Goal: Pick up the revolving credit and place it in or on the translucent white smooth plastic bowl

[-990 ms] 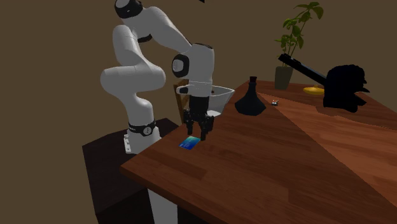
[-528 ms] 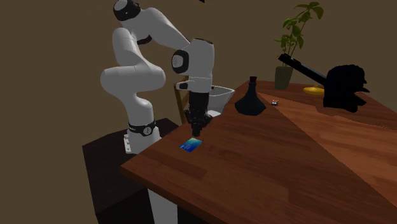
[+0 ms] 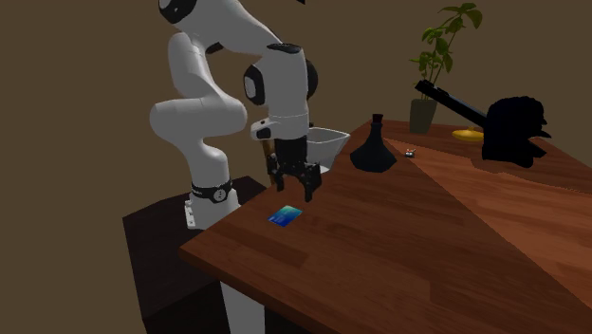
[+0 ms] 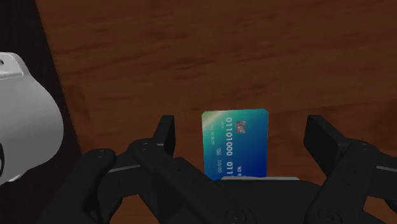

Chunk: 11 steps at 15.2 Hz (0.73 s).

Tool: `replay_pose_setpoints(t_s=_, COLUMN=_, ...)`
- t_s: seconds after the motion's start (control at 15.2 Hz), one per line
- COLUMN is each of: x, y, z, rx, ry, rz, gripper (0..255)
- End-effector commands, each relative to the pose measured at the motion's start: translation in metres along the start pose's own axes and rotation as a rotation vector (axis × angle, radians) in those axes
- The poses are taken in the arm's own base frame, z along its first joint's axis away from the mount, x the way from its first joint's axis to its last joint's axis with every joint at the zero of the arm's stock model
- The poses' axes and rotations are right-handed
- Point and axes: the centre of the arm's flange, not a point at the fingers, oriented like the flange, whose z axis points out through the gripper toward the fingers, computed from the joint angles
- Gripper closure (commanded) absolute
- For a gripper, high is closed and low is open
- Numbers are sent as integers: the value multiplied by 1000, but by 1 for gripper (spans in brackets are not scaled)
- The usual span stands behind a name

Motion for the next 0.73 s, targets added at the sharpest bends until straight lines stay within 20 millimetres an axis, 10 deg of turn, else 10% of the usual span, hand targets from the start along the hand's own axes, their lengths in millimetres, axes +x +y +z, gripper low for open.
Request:
replay_pose_setpoints(t_s=0.0, x=7, y=-1, z=8, rx=1, ry=-29, rz=-25, gripper=0)
replay_pose_setpoints(t_s=0.66, x=6, y=-1, z=32, rx=1, ry=-29, rz=-25, gripper=0)
